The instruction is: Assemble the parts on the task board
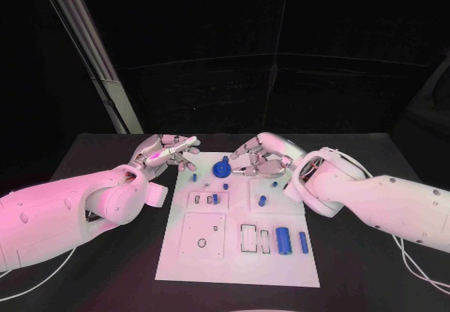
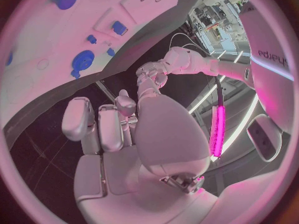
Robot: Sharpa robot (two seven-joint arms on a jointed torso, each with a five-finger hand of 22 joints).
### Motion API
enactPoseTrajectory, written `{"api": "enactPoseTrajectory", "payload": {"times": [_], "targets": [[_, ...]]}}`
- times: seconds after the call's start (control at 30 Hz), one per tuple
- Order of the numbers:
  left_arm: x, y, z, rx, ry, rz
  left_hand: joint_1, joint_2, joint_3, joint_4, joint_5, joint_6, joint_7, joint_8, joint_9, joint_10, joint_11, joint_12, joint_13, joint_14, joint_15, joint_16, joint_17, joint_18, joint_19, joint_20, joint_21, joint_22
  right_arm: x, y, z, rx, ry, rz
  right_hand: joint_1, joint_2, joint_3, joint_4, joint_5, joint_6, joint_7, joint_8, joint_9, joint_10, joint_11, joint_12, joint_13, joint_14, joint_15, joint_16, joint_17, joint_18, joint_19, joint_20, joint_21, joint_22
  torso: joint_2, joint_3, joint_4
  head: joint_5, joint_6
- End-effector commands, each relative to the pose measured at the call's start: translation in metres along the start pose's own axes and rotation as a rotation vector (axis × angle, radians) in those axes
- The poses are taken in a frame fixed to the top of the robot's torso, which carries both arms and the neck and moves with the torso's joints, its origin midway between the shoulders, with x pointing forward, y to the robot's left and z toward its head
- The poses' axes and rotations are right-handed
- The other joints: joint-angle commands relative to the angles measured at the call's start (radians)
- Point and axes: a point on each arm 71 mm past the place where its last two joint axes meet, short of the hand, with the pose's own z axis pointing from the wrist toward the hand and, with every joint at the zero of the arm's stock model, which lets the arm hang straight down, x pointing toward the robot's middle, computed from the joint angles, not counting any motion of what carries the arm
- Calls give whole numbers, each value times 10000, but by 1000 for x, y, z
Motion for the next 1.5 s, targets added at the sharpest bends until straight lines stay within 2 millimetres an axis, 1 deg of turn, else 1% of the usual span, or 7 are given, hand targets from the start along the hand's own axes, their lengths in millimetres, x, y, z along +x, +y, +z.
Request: {"api": "enactPoseTrajectory", "payload": {"times": [0.03, 0.13, 0.23, 0.37, 0.67, 1.0, 1.5], "targets": [[-2, 8, 1, -1721, 257, 2168, -33, -317, 17, -30, -75, 39, -243, 140, 84, 660, -149, 695, 537, 709, -247, 5229, 5430, -9, 595, -317, 935, 543, -22, -12, -6, 369, -112, 2736, 63, 89, -84, -48, 8, -110, 15, 46, 13, -233, 2, -469, -443, -2, 42, -459, -563, 236, -348, -10, -389, -569, -121, 56, -34, 49, -26], [1, 13, 3, -3005, 1170, 3363, -575, -543, -405, 435, -86, 29, -394, 481, 279, 588, -208, 1739, 1478, 638, -250, 7128, 7694, 128, 504, -563, 1907, 1214, -42, -25, -14, 761, -559, 3234, 81, 193, -186, -68, 37, -142, 0, 74, 16, -379, 2, -848, -841, -146, 19, -1064, -1252, 344, -667, -22, -833, -1167, -201, 75, -43, 61, -79], [4, 15, 7, -4193, 1884, 5062, -1067, -343, -860, 1265, -73, -93, -382, 848, 479, 269, -343, 2752, 2401, 659, -342, 7869, 8742, -111, 370, -432, 3071, 2372, -58, -37, -26, 1121, -977, 3412, 162, 267, -206, -121, 85, -150, 3, 93, 17, -437, -21, -1017, -1029, -202, 11, -1376, -1582, 385, -748, -39, -1013, -1391, -273, 71, -20, 65, -116], [5, 17, 14, -5429, 2160, 6449, -665, -283, -1363, 2003, -85, -542, -360, 1605, 862, -618, -341, 4118, 3703, 756, -356, 8399, 9621, -480, 945, -409, 5761, 5655, -71, -47, -36, 1483, -1269, 3442, 181, 282, -253, -146, 95, -155, -3, 105, 18, -461, -25, -1108, -1143, -200, 4, -1508, -1694, 397, -759, -48, -1102, -1488, -370, 124, -44, 140, -193], [20, 18, 38, -7019, 2972, 9183, -813, -28, -2093, 2165, -102, -836, -597, 3141, 1627, -766, -553, 5873, 4998, 1081, -441, 9183, 10928, -946, 1708, -560, 8245, 9112, -77, -56, -43, 1775, -1286, 3338, 93, 254, -433, -117, 236, -179, -7, 123, 16, -516, -28, -1277, -1355, -192, -2, -1743, -1877, 429, -813, -58, -1294, -1708, -504, 186, -87, 207, -300], [44, 21, 57, -7285, 3502, 9999, -1115, 143, -2891, 2175, -121, -1257, -789, 4608, 2571, -75, -701, 8338, 7577, 1099, -569, 9224, 10999, -1055, 1754, -636, 8860, 9960, -75, -60, -41, 2023, -1032, 3345, -24, 256, -608, -40, 294, -207, -4, 132, 14, -611, -23, -1480, -1582, -230, 1, -2018, -2121, 477, -933, -58, -1522, -1989, -495, 191, -95, 266, -319], [61, 30, 63, -7857, 4471, 10541, -1018, 214, -3157, 2148, -159, -1448, -835, 5031, 2925, 2, -740, 8695, 7962, 1099, -617, 9224, 10999, -1078, 1747, -658, 8951, 10104, -73, -63, -37, 2164, -874, 3242, -30, 262, -651, -30, 325, -214, -5, 138, 15, -614, -24, -1496, -1614, -223, 0, -2059, -2138, 481, -938, -58, -1562, -2027, -485, 180, -90, 282, -432]]}}
